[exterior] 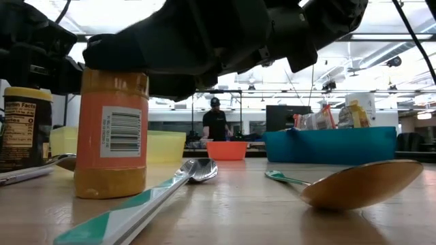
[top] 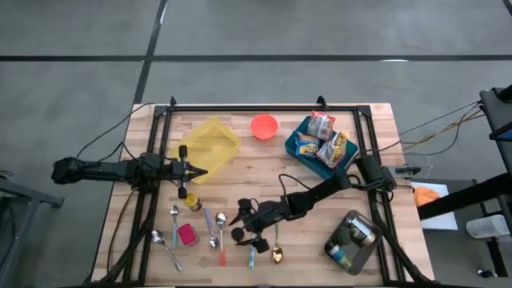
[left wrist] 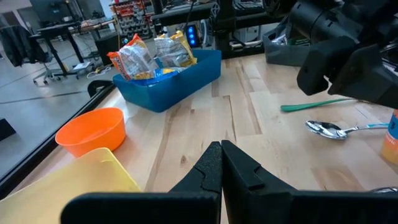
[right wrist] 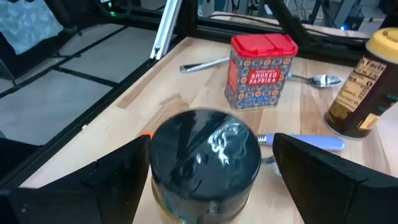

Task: Pick & Place Food Item
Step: Put the orange seasoning bottle into the black bin

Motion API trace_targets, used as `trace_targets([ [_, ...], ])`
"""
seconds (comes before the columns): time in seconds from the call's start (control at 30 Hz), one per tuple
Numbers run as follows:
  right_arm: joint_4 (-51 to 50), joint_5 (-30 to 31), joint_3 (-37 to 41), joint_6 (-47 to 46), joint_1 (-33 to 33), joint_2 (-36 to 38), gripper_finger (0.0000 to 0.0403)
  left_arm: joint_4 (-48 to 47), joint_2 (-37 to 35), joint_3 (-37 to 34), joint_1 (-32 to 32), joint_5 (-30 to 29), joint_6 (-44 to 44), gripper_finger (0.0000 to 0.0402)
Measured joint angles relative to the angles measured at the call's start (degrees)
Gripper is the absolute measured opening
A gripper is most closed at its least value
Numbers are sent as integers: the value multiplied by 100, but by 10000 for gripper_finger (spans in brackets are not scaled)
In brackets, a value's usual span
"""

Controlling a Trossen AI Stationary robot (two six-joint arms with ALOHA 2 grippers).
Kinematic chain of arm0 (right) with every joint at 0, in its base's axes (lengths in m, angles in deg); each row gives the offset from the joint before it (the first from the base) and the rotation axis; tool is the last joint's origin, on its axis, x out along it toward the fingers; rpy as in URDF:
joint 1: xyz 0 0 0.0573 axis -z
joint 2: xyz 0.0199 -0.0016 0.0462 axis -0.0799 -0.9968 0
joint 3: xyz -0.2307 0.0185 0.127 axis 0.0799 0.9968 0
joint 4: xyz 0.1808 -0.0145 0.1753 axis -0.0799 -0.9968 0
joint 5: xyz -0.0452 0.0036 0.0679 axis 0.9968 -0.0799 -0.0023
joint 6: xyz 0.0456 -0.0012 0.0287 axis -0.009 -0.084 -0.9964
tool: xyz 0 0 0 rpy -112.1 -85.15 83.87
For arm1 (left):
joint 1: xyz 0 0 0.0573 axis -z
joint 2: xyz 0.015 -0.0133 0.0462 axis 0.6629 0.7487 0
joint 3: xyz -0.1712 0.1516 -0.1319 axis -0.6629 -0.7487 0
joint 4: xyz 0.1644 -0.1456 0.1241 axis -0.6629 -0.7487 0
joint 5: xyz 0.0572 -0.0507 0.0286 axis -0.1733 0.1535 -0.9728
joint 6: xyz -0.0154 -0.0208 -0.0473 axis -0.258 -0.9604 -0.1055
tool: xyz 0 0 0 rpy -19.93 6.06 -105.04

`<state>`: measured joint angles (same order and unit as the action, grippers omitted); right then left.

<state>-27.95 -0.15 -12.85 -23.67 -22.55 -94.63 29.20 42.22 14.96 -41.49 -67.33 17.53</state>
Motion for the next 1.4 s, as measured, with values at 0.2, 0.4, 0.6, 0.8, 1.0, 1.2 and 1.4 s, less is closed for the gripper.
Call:
trace_targets([
  [0.2, -3, 0, 24, 2, -2, 0, 307, 2, 0, 0, 0, -2, -1, 0],
  [0.4, 7, 48, 22, 4, -1, 0, 247, 2, 0, -2, 0, 0, -2, 0],
  [0.6, 20, 66, 22, 7, -1, 0, 211, 2, -4, -2, 0, -1, -2, 0],
  [0.8, 24, 94, 24, 6, -1, 0, 208, 4, -4, -2, 0, 0, -2, 0],
  [1.0, 12, 209, 31, -36, -2, 53, 208, 4, -4, -2, 0, 0, -2, 0],
  [1.2, -240, 590, 95, -185, -99, 529, 207, 4, -4, -2, 0, -2, -2, 0],
  [1.4, -1508, 1437, 203, -200, -462, 1421, 207, 2, -2, -2, 0, -2, -2, 0],
])
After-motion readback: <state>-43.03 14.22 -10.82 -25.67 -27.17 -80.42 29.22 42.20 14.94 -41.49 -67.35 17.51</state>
